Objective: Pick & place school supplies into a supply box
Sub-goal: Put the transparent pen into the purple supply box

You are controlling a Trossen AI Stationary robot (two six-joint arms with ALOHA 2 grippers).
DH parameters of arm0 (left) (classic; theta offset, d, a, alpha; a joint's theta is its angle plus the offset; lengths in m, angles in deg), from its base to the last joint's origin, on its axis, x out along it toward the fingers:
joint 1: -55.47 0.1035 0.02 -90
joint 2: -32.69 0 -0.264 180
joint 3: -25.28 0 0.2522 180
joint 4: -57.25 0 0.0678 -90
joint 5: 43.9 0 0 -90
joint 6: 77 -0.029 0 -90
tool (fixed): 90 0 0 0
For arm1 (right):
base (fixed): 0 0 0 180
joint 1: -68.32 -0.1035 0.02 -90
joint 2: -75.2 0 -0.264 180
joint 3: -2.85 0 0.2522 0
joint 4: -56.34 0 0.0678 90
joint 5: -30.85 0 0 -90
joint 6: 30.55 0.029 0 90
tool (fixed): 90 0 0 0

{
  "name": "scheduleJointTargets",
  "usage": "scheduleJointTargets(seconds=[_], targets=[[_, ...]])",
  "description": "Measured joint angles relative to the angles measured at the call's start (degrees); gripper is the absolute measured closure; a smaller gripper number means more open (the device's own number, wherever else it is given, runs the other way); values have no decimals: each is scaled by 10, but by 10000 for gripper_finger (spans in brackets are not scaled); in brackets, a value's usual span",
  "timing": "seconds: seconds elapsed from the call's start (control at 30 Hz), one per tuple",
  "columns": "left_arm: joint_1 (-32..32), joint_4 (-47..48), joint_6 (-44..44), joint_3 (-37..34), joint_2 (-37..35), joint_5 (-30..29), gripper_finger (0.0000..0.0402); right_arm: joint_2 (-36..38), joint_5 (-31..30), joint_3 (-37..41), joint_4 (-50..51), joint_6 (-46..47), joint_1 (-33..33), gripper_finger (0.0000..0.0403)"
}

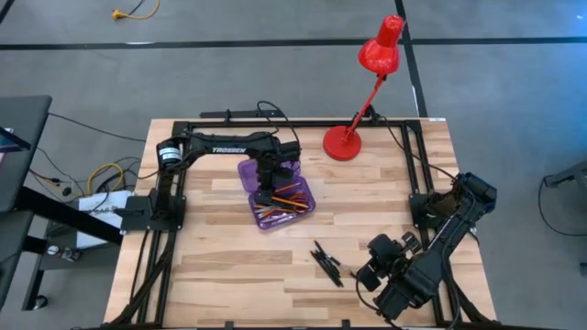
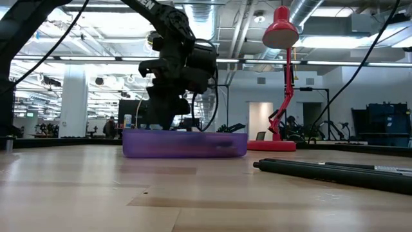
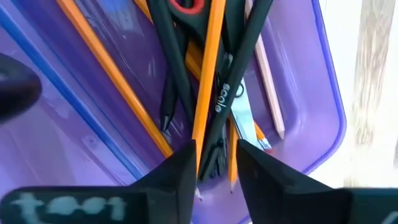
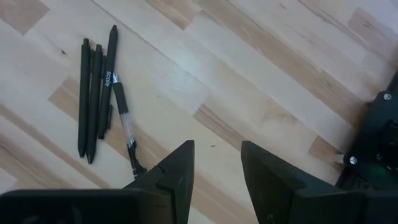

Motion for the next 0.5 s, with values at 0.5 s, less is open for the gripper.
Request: scheduleJointTargets(seconds=[0.5], targets=[[0,-97,48,1,-185,-43,264,0,-34,0,4,-125,55,276]])
